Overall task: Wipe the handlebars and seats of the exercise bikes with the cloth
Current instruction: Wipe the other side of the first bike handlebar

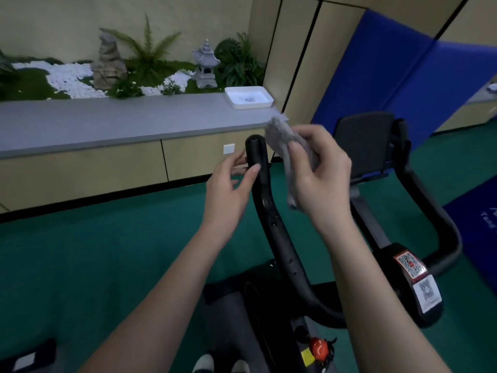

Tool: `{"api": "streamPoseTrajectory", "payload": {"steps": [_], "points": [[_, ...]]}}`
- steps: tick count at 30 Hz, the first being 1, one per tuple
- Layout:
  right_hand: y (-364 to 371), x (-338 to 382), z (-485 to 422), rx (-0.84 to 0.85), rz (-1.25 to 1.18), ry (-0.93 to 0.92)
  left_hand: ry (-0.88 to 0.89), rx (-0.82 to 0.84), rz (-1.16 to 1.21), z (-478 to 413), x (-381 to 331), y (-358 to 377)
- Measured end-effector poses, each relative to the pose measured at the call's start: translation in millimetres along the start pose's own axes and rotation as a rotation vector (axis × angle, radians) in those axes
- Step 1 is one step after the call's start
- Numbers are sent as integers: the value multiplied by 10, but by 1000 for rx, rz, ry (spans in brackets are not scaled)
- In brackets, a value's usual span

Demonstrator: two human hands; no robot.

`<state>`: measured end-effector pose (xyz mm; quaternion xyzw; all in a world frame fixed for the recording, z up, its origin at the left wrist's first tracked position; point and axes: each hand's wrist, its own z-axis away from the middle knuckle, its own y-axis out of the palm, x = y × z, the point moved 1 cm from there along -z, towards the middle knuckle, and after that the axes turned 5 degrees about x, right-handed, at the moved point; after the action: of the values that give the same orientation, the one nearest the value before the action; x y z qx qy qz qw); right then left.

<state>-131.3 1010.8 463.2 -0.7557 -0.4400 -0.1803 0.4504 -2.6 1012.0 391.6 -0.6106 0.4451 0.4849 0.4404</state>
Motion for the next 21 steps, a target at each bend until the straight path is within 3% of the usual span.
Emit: {"api": "streamPoseTrajectory", "payload": {"steps": [3,8,10,13,18,21], "points": [[128,43,-341,92,94,-70,-69,-47,164,-45,-33,69],[289,-18,-665,534,266,-211,-136,-70,372,-51,-6,92],[320,-57,-742,593,311,-202,-146,-60,421,-56,7,76],[292,-124,-685,480,313,-67,-149,-30,430,-44,37,53],[334,-114,-278,198,364,-220,-142,16,469,-39,79,2],[361,-167,-66,109,319,-205,-129,34,512,-46,111,-11]]}}
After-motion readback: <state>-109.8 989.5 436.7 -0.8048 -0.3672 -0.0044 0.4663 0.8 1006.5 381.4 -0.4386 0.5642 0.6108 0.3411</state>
